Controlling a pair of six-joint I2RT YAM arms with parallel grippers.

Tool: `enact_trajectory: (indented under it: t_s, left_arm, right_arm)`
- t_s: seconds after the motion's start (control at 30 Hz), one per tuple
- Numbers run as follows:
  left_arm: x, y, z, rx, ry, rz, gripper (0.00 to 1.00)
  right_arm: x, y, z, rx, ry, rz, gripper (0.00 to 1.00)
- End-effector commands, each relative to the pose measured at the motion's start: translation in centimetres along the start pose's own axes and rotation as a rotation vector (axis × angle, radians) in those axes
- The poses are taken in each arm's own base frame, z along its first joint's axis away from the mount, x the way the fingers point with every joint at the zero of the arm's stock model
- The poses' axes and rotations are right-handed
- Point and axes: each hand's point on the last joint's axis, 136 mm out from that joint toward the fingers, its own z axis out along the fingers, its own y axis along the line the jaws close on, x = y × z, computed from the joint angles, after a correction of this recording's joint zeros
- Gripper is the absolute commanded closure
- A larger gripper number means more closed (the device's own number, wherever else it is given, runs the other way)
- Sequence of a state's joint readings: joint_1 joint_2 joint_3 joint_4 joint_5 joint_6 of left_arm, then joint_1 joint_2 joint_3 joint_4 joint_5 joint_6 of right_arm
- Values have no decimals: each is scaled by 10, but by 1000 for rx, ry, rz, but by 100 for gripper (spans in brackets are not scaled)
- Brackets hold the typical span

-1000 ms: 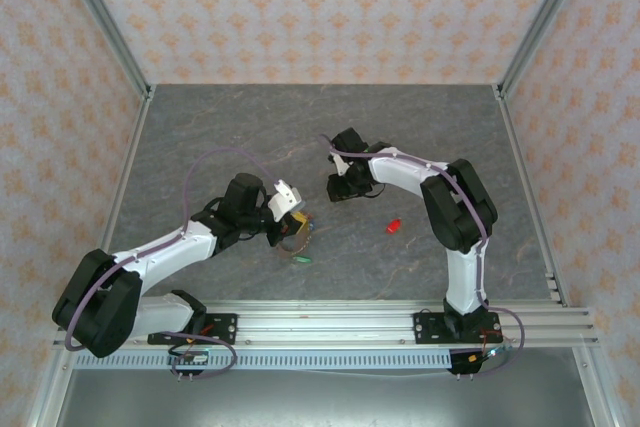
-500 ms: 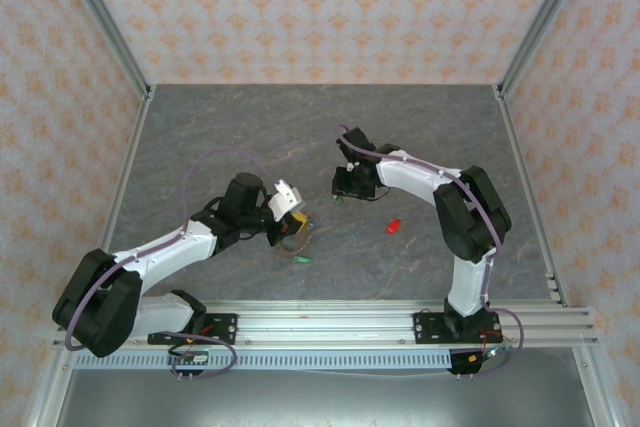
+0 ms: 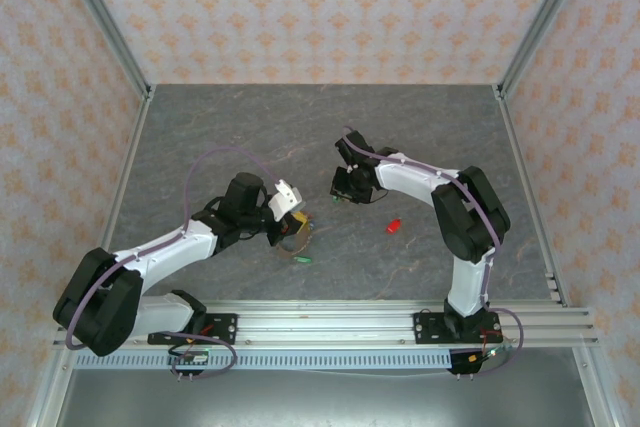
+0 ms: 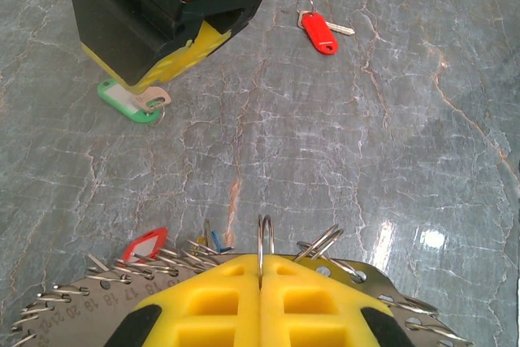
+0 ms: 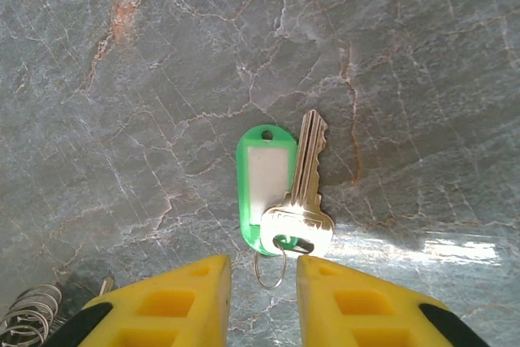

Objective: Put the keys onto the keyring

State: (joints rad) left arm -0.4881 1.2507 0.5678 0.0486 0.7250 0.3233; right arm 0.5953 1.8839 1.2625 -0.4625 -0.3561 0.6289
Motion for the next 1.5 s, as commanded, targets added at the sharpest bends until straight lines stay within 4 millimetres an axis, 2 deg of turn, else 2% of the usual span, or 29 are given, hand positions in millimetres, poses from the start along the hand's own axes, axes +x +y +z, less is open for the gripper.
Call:
enact_trajectory:
  t_s: [0.0, 0.13, 0.4, 0.93, 1.2, 1.47]
  left_arm:
    - [-16, 2, -2, 12, -34, 34, 100]
    - [-16, 2, -2, 12, -33, 34, 100]
    - [-17, 2, -2, 15, -30, 34, 100]
    - [-16, 2, -2, 14, -27, 31, 100]
    - [-16, 1, -2, 17, -26, 32, 100]
    - [-16, 2, -3, 15, -26, 31, 100]
  right_arm:
    - [7, -5, 8, 20, 17, 32, 73]
    - [10, -10, 14, 38, 30, 39, 73]
    - [13, -8, 20, 27, 48, 42, 74]
    - [14, -9, 22, 42, 37, 40, 76]
    - [11, -9, 18, 52, 22, 28, 88]
    - [15, -34, 3, 166, 17, -81, 95]
